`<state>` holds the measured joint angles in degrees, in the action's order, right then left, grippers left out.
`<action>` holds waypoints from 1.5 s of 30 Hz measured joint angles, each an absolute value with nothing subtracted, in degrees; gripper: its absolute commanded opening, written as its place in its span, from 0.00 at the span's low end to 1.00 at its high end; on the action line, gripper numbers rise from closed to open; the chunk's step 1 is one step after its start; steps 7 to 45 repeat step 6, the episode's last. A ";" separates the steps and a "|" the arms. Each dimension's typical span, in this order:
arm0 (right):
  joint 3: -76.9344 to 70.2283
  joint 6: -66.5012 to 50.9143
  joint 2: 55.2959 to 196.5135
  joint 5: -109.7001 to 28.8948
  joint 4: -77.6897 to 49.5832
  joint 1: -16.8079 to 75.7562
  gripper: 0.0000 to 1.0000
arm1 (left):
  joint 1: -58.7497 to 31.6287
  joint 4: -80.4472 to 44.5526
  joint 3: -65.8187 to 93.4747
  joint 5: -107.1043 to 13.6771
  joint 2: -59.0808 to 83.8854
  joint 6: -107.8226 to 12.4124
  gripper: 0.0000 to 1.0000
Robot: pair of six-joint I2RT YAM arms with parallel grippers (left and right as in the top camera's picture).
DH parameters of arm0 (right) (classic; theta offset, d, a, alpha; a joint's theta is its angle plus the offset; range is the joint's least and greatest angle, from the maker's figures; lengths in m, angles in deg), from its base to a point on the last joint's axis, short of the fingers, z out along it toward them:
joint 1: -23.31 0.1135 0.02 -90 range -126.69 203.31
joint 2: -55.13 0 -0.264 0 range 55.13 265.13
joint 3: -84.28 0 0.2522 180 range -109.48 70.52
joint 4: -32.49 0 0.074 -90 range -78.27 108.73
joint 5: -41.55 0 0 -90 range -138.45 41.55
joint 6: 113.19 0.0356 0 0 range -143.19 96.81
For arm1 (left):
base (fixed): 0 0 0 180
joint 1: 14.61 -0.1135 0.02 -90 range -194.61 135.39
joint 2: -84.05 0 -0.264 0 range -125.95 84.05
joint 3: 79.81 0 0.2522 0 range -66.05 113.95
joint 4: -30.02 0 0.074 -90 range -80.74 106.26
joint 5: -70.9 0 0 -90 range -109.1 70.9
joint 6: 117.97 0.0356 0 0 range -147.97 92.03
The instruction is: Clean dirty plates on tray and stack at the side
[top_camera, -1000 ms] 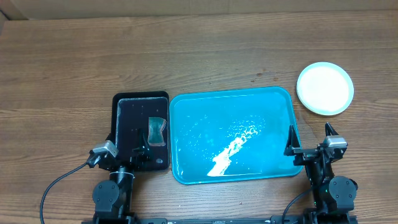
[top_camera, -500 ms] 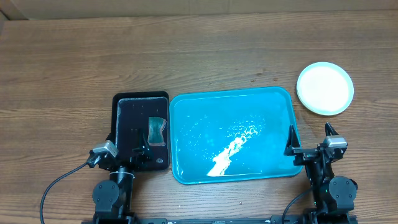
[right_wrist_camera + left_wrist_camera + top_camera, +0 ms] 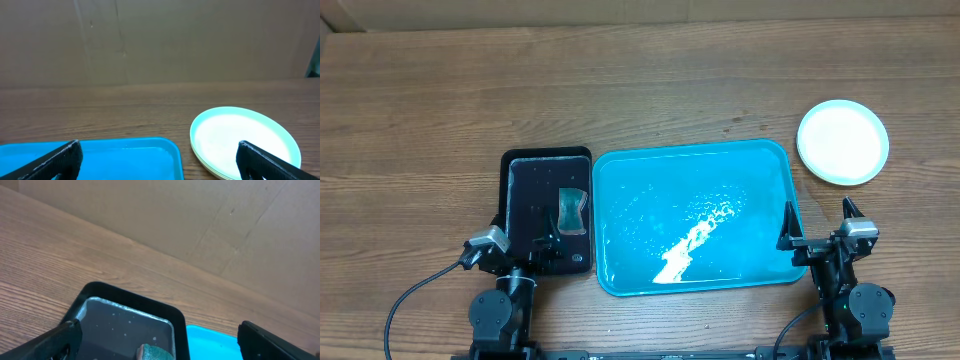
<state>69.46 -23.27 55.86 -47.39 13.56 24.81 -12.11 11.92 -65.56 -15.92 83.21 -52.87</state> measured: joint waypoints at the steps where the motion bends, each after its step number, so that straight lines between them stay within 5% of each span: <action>1: 69.46 -23.27 55.86 -47.39 13.56 24.81 1.00 | -12.11 11.92 -65.56 -15.92 83.19 -52.87 0.99; 45: 69.46 -23.27 55.86 -47.36 13.58 24.81 1.00 | -12.11 11.92 -65.56 -15.92 83.19 -52.87 1.00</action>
